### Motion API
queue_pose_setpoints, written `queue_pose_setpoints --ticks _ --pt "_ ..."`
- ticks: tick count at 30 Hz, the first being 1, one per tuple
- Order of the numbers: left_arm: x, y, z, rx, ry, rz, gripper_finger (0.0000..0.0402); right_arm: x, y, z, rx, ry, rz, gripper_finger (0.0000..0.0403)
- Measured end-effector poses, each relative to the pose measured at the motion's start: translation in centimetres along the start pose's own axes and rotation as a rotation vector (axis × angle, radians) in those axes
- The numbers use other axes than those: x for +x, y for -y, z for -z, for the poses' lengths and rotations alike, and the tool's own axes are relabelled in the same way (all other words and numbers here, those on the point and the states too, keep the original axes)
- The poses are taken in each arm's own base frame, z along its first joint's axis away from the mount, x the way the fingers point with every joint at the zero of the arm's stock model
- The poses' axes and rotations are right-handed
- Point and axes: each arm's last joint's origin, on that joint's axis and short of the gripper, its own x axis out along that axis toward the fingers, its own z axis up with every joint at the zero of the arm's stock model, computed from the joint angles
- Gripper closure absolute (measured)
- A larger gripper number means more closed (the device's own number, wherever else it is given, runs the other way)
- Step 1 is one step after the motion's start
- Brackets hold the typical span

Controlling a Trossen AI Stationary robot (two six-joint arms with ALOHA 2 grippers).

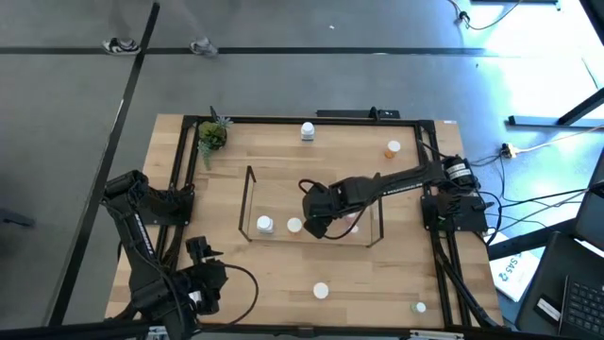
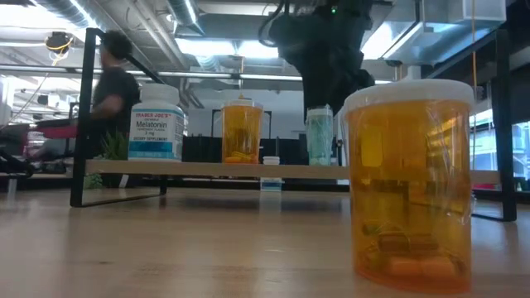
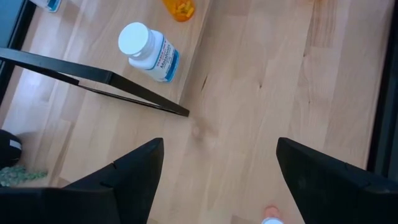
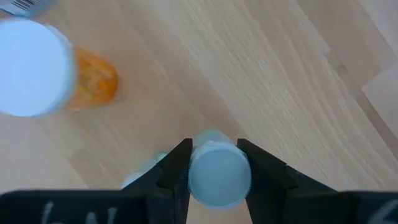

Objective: Pick and place medicine bottles onto shelf by color
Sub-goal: Put the bottom left light blue pill bottle on the shelf aligned with the other light blue pill bottle

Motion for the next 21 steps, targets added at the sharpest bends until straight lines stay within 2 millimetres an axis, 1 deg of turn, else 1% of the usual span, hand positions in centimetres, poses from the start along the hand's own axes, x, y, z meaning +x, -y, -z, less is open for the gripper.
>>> queue_pose_setpoints --ticks 2,8,21 --pt "0.0 0.0 0.0 0.0 0.0 0.0 0.0095 0.44 -0.14 0.0 -0.004 -0.003 0.003 0.0283" --pt "0.0 0.0 0.0 0.0 0.0 0.0 0.0095 0.86 -0.18 0.08 -0.008 -0.015 0.015 0.0283" --pt "0.0 0.0 0.0 0.001 0.0 0.0 0.0095 0.83 -0.22 0.09 -0.03 -0.024 0.002 0.0283"
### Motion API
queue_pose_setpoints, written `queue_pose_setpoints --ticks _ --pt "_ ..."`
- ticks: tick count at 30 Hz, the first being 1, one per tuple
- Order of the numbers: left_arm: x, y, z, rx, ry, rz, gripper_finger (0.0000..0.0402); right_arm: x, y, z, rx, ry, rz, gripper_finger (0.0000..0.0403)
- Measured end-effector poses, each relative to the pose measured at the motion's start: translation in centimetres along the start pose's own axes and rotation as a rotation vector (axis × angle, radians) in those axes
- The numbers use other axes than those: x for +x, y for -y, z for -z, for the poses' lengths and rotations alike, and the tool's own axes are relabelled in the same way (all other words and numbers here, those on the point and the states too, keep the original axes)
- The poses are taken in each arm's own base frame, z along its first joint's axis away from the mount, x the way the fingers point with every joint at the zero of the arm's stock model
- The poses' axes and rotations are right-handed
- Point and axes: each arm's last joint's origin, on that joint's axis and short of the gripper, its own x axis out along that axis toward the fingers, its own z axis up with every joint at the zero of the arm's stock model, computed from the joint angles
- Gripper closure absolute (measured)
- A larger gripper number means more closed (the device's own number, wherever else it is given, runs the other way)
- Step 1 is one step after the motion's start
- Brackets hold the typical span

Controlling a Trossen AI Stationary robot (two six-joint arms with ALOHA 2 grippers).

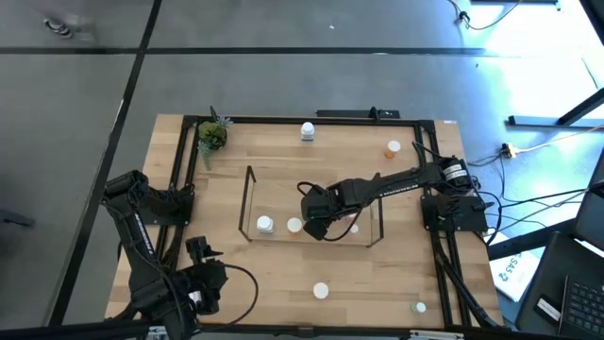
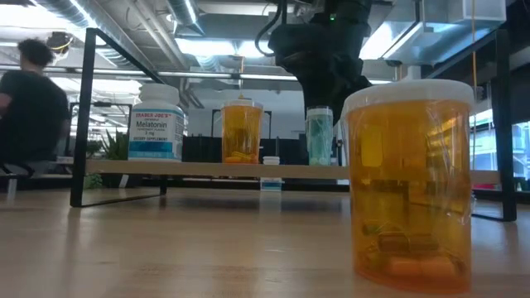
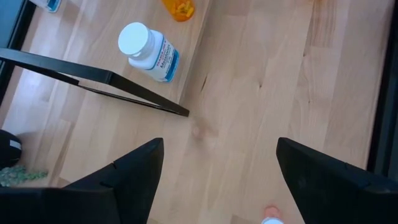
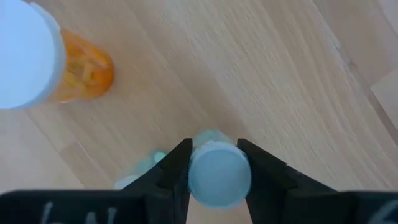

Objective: Pick and place medicine bottles onto shelf by color
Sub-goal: Put the bottom left light blue pill bottle on the shelf aligned with the other light blue pill bottle

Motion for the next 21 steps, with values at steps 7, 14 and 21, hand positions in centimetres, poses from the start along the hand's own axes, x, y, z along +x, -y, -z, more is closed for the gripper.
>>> queue_pose_setpoints --ticks 7,14,21 --pt "0.0 0.0 0.0 0.0 0.0 0.0 0.0095 0.0 -0.01 -0.01 0.001 0.001 -0.001 0.027" --pt "0.0 0.0 0.0 0.0 0.0 0.0 0.0095 0.0 -0.01 -0.01 0.002 0.001 -0.002 0.025" --pt "0.0 0.0 0.0 0.0 0.0 0.0 0.0095 0.0 -0.03 -0.08 0.002 0.013 0.003 0.0219"
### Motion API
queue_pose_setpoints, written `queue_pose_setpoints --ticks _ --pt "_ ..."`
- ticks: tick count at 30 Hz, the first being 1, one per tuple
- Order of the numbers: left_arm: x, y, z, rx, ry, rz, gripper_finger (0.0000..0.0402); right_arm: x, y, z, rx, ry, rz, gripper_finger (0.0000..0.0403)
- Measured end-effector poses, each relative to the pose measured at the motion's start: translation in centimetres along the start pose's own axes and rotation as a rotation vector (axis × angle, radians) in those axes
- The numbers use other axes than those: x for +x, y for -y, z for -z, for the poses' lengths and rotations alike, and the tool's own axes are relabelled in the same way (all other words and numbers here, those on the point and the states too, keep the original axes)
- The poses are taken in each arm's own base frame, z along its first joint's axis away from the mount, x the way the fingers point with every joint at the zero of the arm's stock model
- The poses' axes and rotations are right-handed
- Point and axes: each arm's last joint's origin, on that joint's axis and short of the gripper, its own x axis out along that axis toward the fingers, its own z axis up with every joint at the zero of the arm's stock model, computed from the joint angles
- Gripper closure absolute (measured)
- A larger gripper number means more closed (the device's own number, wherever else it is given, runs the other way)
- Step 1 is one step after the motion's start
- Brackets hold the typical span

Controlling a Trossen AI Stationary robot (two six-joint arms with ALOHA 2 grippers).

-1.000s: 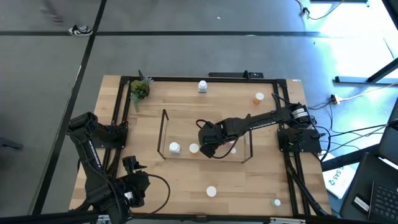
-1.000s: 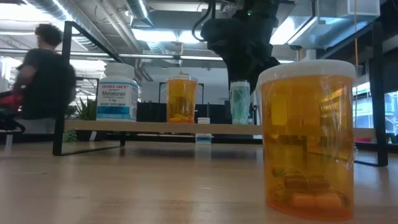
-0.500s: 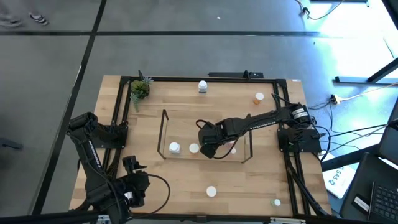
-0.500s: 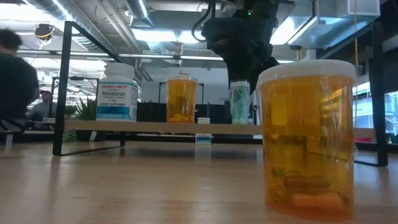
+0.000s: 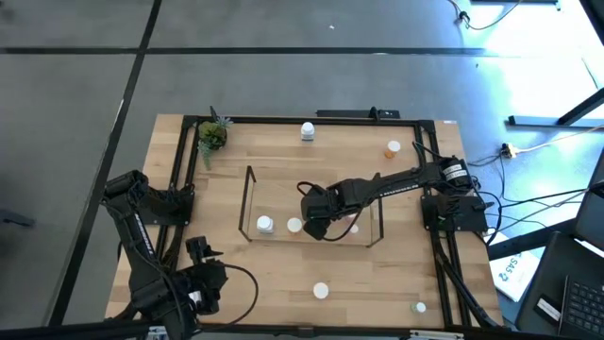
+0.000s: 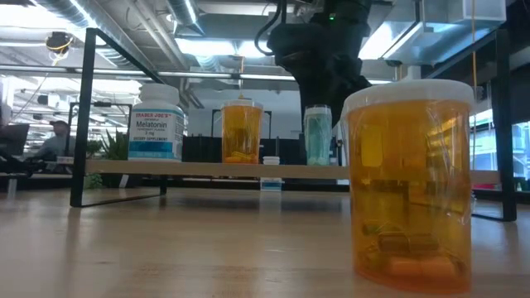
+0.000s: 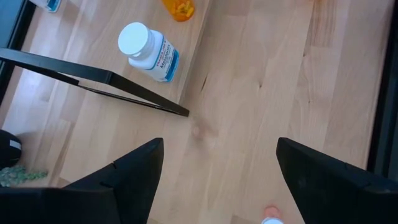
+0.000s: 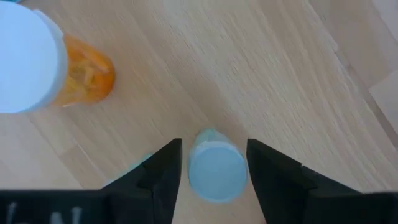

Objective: Pick and place medicine bottles onto shelf by color
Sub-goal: Put the bottom left light blue pill bottle on the shelf aligned with the other light blue pill bottle, then put the bottom orange pill bottle on the shelf aligned with the other orange pill bottle

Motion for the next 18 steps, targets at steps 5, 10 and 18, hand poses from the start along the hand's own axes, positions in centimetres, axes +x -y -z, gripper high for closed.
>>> queue_pose_setpoints --ticks 5,10,18 --pt "-0.01 0.0 0.01 0.001 0.0 0.0 0.0095 0.01 0.01 -0.1 0.003 0.006 -0.003 0.0212" --pt "-0.01 0.0 0.01 0.001 0.0 0.0 0.0095 0.06 0.18 -0.25 0.007 0.002 -0.004 0.0215" --pt "-0.01 0.0 0.01 0.001 0.0 0.0 0.0095 0.13 0.45 -0.51 0.016 0.003 -0.002 0.0216"
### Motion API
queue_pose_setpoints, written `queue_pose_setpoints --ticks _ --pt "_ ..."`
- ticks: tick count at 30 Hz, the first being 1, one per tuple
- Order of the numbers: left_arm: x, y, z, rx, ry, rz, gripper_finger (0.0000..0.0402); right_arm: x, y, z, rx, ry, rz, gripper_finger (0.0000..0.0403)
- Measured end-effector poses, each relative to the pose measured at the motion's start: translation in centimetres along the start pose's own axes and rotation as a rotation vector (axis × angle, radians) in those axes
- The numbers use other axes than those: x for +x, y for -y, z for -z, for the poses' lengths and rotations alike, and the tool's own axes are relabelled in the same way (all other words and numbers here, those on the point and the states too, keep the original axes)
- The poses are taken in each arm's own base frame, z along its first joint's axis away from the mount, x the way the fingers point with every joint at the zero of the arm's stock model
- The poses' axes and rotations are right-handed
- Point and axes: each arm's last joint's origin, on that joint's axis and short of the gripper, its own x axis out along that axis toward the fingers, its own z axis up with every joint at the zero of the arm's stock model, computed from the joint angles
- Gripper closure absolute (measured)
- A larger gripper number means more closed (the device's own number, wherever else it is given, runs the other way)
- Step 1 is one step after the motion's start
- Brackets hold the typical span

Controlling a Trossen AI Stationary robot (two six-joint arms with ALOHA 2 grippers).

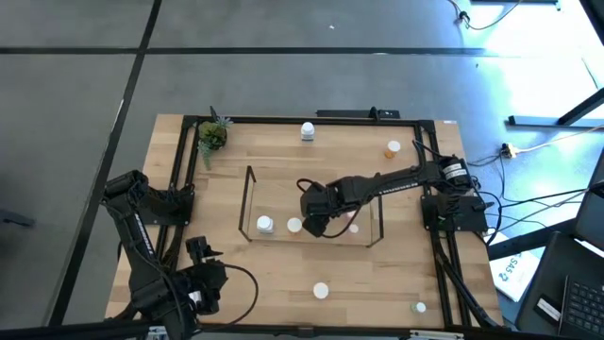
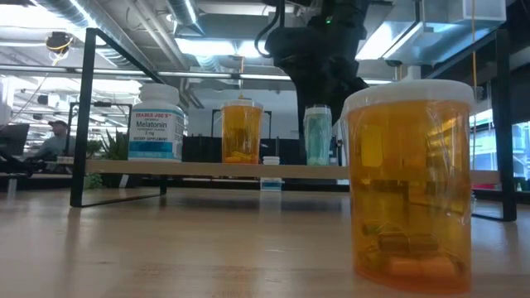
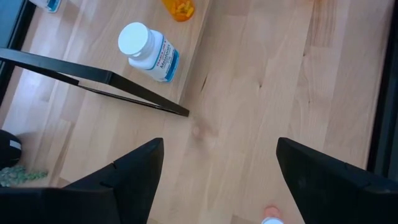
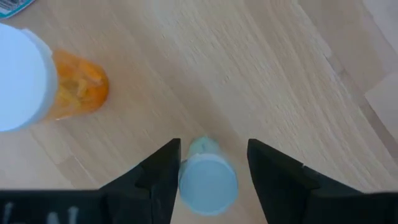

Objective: Pick and place medicine bottles onto shelf by color
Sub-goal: Put the bottom orange pill bottle on the shelf aligned with the other orange pill bottle

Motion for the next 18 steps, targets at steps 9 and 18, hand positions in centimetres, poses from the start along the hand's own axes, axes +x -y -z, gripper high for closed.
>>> queue_pose_setpoints --ticks 9,18 --pt "0.0 0.0 0.0 0.0 0.0 0.0 0.0095 -0.04 -0.25 -0.26 0.006 0.027 -0.027 0.0216" --pt "0.0 0.0 0.02 -0.002 -0.006 0.001 0.0095 -0.65 -0.45 -0.61 -0.036 0.041 -0.037 0.0216"
